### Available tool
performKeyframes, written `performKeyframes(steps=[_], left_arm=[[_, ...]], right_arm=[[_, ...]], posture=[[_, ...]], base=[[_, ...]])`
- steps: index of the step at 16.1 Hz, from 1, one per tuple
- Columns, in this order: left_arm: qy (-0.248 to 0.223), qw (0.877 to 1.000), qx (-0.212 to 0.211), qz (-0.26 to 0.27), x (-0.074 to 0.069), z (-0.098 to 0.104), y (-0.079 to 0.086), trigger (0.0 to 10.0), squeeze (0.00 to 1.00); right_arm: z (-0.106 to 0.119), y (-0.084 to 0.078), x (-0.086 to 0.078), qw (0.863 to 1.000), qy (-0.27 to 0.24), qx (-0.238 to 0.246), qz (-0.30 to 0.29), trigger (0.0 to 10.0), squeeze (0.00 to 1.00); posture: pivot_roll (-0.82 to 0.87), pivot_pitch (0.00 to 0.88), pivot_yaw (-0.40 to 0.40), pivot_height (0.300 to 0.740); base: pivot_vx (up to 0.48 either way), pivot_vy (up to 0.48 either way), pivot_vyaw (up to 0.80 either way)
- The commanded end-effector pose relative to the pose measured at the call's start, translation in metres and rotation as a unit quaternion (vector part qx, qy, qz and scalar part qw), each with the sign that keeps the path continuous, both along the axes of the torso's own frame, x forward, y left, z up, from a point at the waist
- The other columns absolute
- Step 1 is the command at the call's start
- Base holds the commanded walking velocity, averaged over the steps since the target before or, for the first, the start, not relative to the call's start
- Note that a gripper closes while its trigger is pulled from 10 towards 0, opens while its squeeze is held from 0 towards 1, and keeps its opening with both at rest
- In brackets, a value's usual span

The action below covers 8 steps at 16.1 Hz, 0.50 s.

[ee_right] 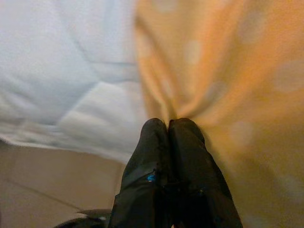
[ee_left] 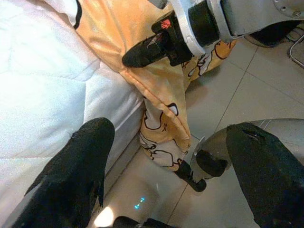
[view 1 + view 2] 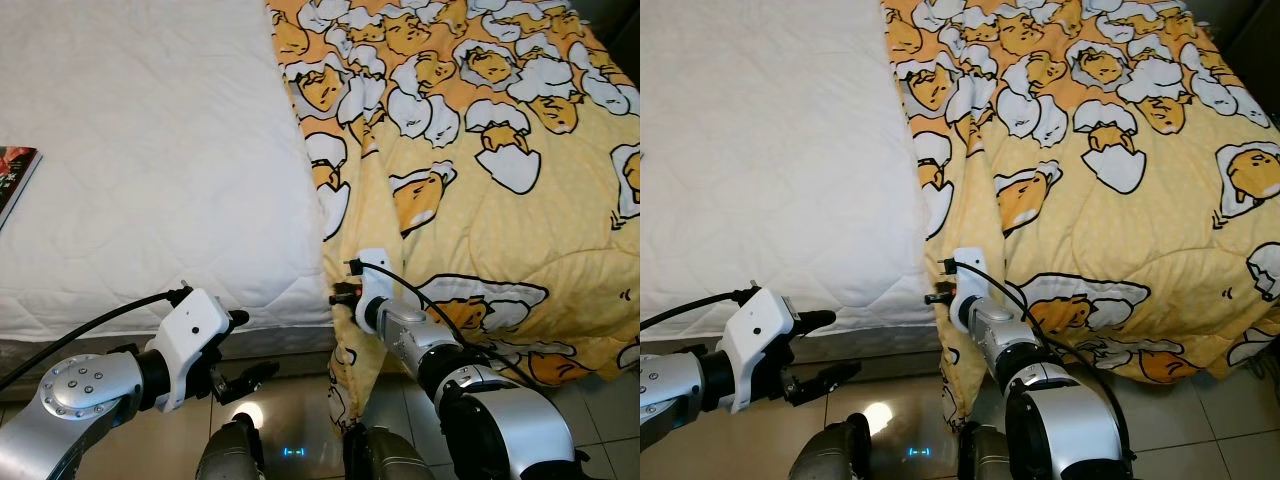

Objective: Clean up the room

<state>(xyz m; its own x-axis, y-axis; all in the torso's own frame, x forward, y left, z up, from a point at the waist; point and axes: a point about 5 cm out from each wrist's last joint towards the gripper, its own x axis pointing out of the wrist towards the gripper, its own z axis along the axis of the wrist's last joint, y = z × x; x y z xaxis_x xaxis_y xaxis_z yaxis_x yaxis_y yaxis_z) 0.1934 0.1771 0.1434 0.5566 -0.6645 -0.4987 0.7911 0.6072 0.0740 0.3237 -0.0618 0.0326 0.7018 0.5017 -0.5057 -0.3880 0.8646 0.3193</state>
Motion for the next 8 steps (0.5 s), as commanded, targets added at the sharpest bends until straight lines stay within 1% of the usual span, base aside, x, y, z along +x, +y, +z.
performKeyframes(steps=[1,3,4,6,7,8], left_arm=[[0.001,1.0,0.0,-0.004,-0.001,-0.003,-0.002,10.0,0.0],[0.0,1.0,-0.001,-0.003,0.0,-0.003,-0.002,10.0,0.0],[-0.001,1.0,-0.001,-0.002,0.0,-0.003,-0.002,10.0,0.0],[-0.002,1.0,-0.001,0.0,-0.001,-0.004,-0.001,10.0,0.0],[-0.002,1.0,-0.001,0.001,-0.001,-0.004,-0.001,10.0,0.0],[-0.002,1.0,0.0,0.001,-0.001,-0.004,-0.001,10.0,0.0]], right_arm=[[-0.003,0.004,-0.005,0.999,0.013,0.024,0.023,0.0,0.0],[-0.003,0.012,-0.01,0.997,0.019,0.049,0.059,0.0,0.0],[-0.002,0.019,-0.012,0.994,0.019,0.062,0.084,0.0,0.0],[0.0,0.028,-0.014,0.992,0.009,0.064,0.111,0.0,0.0],[0.001,0.03,-0.014,0.991,0.003,0.055,0.119,0.0,0.0],[0.001,0.031,-0.014,0.992,-0.007,0.029,0.125,0.0,0.0]], posture=[[0.12,0.183,-0.049,0.74],[0.12,0.18,-0.051,0.74],[0.12,0.18,-0.052,0.74],[0.12,0.179,-0.054,0.74],[0.12,0.178,-0.056,0.74],[0.12,0.178,-0.056,0.74]], base=[[0.0,0.0,0.0],[0.0,0.0,0.0],[0.0,0.0,0.0],[0.0,0.0,0.0],[0.0,0.0,0.0],[0.0,0.0,0.0]])
